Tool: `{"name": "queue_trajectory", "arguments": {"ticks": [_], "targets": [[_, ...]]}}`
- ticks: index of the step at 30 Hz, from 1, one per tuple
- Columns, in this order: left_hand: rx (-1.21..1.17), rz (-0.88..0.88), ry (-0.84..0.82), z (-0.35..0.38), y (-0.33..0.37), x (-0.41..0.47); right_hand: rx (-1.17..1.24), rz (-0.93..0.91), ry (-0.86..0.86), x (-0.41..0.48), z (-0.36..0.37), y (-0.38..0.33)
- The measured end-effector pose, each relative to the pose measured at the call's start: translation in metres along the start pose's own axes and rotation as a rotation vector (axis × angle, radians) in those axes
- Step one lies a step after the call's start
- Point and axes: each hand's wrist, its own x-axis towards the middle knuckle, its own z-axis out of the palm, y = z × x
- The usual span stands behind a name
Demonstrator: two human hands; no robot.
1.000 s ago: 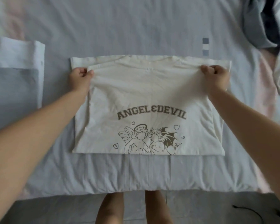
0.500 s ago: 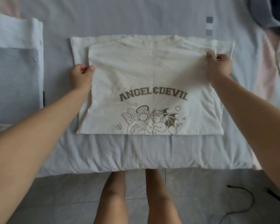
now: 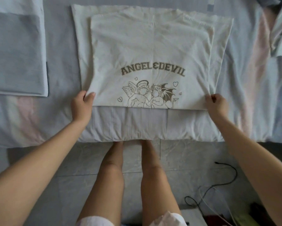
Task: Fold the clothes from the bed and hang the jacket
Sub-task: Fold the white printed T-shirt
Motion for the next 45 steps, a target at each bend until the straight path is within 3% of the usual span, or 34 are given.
{"name": "queue_trajectory", "arguments": {"ticks": [8, 11, 14, 18, 21, 24, 27, 31, 34, 39, 45], "targets": [[-0.038, -0.154, 0.132, 0.004, -0.008, 0.012, -0.037, 0.162, 0.141, -0.007, 0.018, -0.004], [-0.102, -0.19, 0.173, 0.006, -0.012, 0.01, 0.185, 0.288, 0.233, -0.011, 0.023, -0.008], [-0.228, -0.242, 0.236, 0.009, -0.015, 0.007, 0.529, 0.587, 0.277, -0.022, 0.029, -0.007], [-0.34, -0.377, 0.104, 0.014, -0.021, 0.012, 0.942, 0.559, 0.193, -0.041, 0.038, -0.018], [-0.452, -0.413, 0.038, 0.012, -0.027, 0.012, 0.98, 0.402, 0.391, -0.051, 0.044, -0.052], [-0.564, -0.335, 0.118, 0.004, -0.023, 0.003, 0.867, 0.132, 0.514, -0.065, 0.06, -0.096], [-0.554, -0.213, 0.16, -0.006, -0.017, -0.007, 0.728, -0.187, 0.474, -0.091, 0.088, -0.138], [-0.512, -0.198, 0.01, -0.01, -0.017, -0.012, 0.437, -0.62, 0.421, -0.128, 0.135, -0.179], [-0.562, -0.219, -0.032, -0.017, -0.011, -0.014, 0.223, -0.847, 0.326, -0.149, 0.172, -0.199], [-0.49, -0.111, -0.08, -0.022, -0.006, -0.012, -0.068, -0.957, 0.176, -0.166, 0.231, -0.199], [-0.377, -0.062, -0.197, -0.017, -0.011, -0.006, -0.086, -1.048, 0.206, -0.163, 0.225, -0.186]]}}
